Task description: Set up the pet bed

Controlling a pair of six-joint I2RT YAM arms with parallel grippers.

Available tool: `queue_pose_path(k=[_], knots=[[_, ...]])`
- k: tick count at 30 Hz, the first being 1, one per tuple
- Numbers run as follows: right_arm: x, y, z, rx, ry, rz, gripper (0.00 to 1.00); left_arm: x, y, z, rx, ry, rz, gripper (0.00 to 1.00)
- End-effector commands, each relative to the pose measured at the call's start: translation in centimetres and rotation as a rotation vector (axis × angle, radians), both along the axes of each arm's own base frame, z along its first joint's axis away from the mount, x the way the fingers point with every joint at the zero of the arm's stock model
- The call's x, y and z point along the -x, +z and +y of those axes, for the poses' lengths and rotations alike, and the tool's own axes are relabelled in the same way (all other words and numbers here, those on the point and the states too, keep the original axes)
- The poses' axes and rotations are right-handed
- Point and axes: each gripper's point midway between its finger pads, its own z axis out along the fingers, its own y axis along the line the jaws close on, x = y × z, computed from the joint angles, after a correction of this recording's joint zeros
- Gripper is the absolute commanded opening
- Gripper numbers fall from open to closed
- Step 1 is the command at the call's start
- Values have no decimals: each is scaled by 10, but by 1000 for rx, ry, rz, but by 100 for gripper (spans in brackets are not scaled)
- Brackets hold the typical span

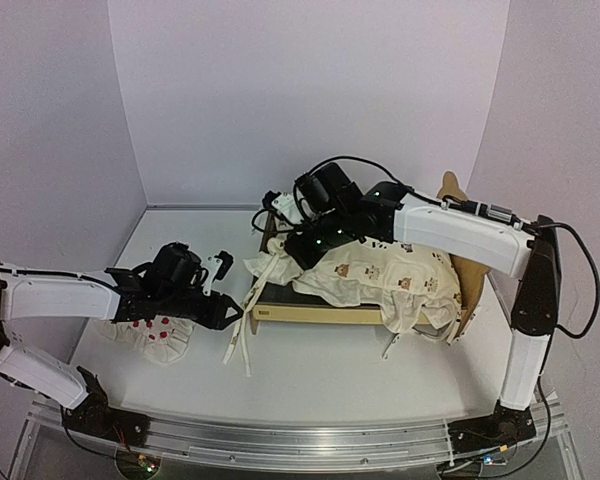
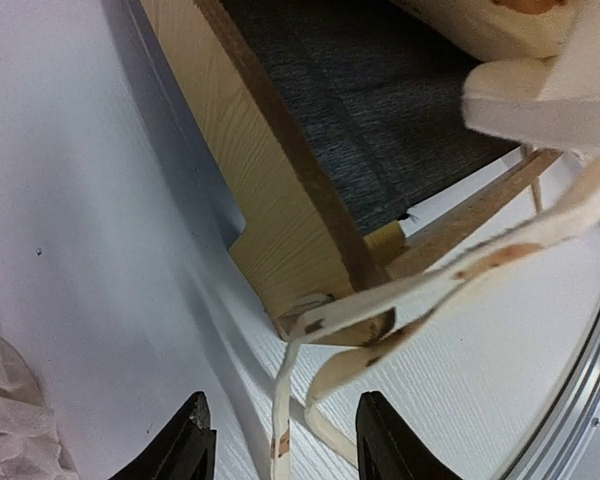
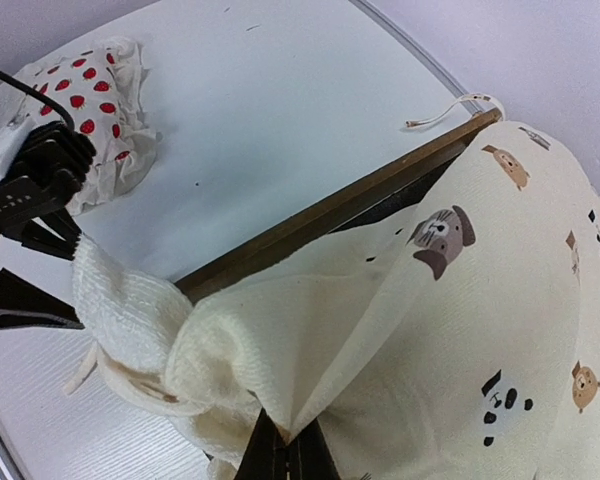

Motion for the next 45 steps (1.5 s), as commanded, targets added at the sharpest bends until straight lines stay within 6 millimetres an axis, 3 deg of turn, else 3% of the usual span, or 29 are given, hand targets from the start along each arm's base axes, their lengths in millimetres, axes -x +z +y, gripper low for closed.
queue_pose_path(k=[1,14,17,20,22,23,29,35,45], knots=[[7,18,-2,5,63,-74,0,-17,9,-12,4,-3,-55,47],[7,12,-3,19,72,-79,0,-23,1,-28,34,-49,-79,43],[6,15,-3,14,68,-87,0,-24,0,-31,40,-69,-98,37],[2,21,-4,10,47,-108,0,-25,2,-33,45,-81,-104,19],[-2,26,-6,12,28,-132,0,-25,9,-36,57,-86,-112,3],[-5,29,-8,17,18,-148,0,-24,14,-37,69,-89,-118,1],[-21,47,-19,51,-29,-265,0,-7,55,-45,152,-137,-175,0],[-35,66,-23,70,-55,-362,0,6,80,-72,188,-211,-202,0],[-54,115,-29,37,-83,-499,0,6,120,-107,256,-251,-269,0]])
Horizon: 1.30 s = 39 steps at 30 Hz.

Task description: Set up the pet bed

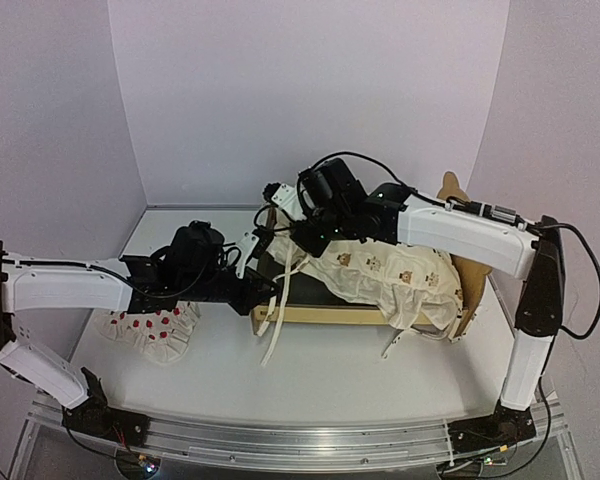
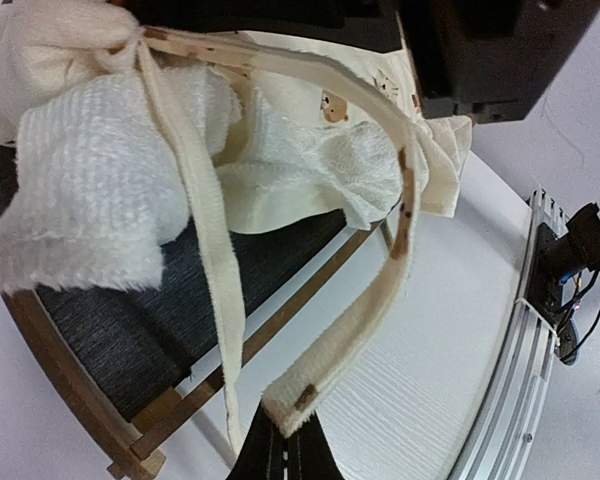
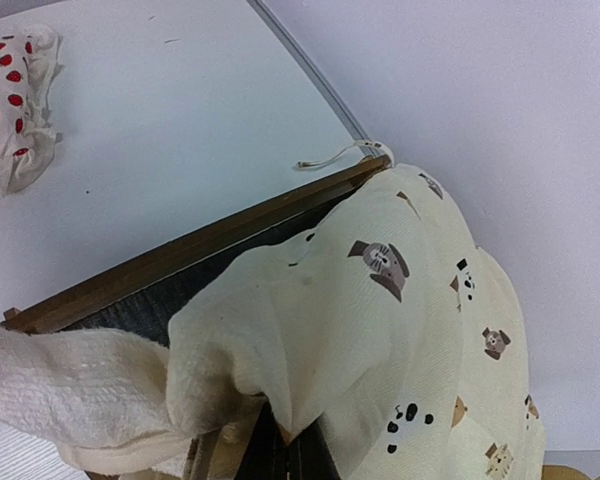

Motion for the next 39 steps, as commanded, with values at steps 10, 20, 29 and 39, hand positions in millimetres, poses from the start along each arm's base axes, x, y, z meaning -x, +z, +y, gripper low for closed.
queue_pose_path(k=[10,20,29,39], knots=[[-33,118,-7,-203,-61,-257,0,8,61,-54,174,-178,-10,0],[-34,99,-18,-196,-85,-230,0,56,18,-121,137,-426,139,25],[-26,81,-29,-195,-96,-196,0,44,9,-91,-18,-269,86,71],[-21,70,-39,-208,-112,-179,0,0,10,-32,-178,72,-37,54]])
